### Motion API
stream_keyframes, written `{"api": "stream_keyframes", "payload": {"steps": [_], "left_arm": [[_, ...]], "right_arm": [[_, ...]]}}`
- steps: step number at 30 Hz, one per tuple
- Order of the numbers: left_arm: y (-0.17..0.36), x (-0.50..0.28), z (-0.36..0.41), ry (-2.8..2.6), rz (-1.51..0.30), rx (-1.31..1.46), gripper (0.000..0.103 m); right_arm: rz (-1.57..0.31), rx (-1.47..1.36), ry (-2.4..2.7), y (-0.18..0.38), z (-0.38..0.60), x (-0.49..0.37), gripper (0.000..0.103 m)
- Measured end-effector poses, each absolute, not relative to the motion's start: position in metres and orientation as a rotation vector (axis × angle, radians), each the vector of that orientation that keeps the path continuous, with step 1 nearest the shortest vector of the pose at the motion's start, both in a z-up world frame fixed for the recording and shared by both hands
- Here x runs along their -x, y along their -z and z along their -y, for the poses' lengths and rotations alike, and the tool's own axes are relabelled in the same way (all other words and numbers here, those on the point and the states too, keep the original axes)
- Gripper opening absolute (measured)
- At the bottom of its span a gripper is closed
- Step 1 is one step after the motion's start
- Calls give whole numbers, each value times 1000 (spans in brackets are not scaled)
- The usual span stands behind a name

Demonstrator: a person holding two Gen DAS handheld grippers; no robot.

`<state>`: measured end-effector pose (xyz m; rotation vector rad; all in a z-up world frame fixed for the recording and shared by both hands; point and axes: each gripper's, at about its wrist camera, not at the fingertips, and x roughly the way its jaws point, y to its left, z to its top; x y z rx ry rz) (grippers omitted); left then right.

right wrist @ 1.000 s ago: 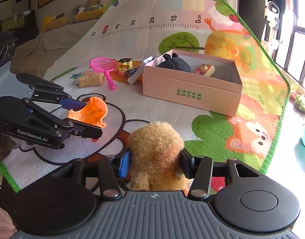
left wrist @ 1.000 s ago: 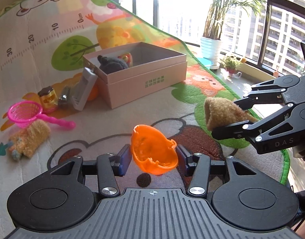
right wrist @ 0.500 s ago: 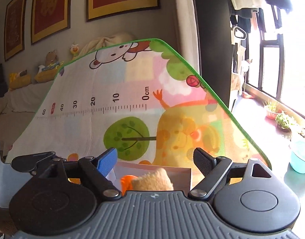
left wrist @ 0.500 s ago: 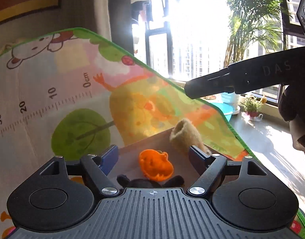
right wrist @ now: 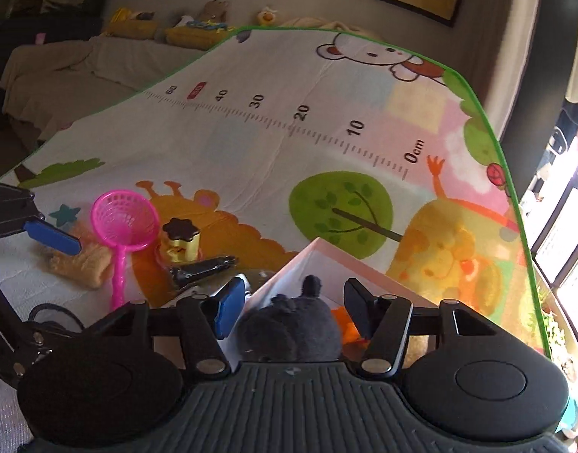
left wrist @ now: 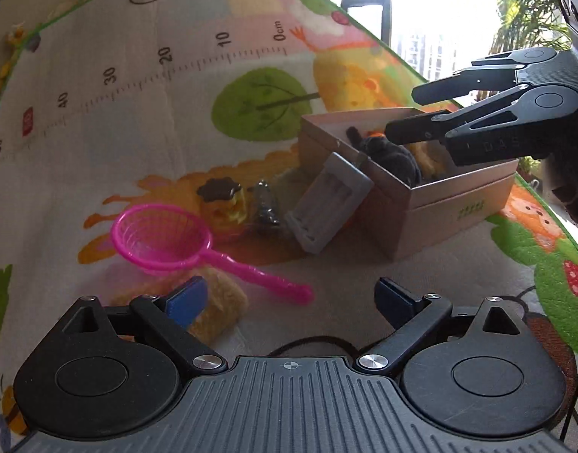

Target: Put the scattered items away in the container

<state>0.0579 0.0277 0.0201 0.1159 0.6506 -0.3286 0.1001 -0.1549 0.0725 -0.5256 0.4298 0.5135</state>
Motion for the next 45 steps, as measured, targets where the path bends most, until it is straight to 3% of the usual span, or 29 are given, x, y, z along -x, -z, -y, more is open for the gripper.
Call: {"api": "stream_keyframes", "payload": {"steps": [12, 14, 21, 26, 29, 37, 45], "left_arm": [[-10, -52, -76, 298, -646, 66, 102], [-13, -53, -81, 277, -647, 85, 103], [-10, -58, -96, 208, -655, 153, 103], [-14, -54, -101, 202, -632, 173, 103], [-19, -51, -106, 177, -611, 186, 103], [-25, -51, -133, 51, -576, 299, 103], [-18, -51, -137, 25, -596, 336, 103]], "right_arm": [[-332, 1165, -594, -14, 63, -68, 58], [-300, 1288, -561, -2, 57, -71, 62], [-340, 1448, -539, 15, 54, -75, 61], [-320, 1400, -527, 12, 52, -69, 28], [-319, 1323, -533, 1, 53, -61, 17], [-503, 1018, -831, -37, 60, -9, 17], [-539, 857, -813, -63, 79, -22, 29]]}}
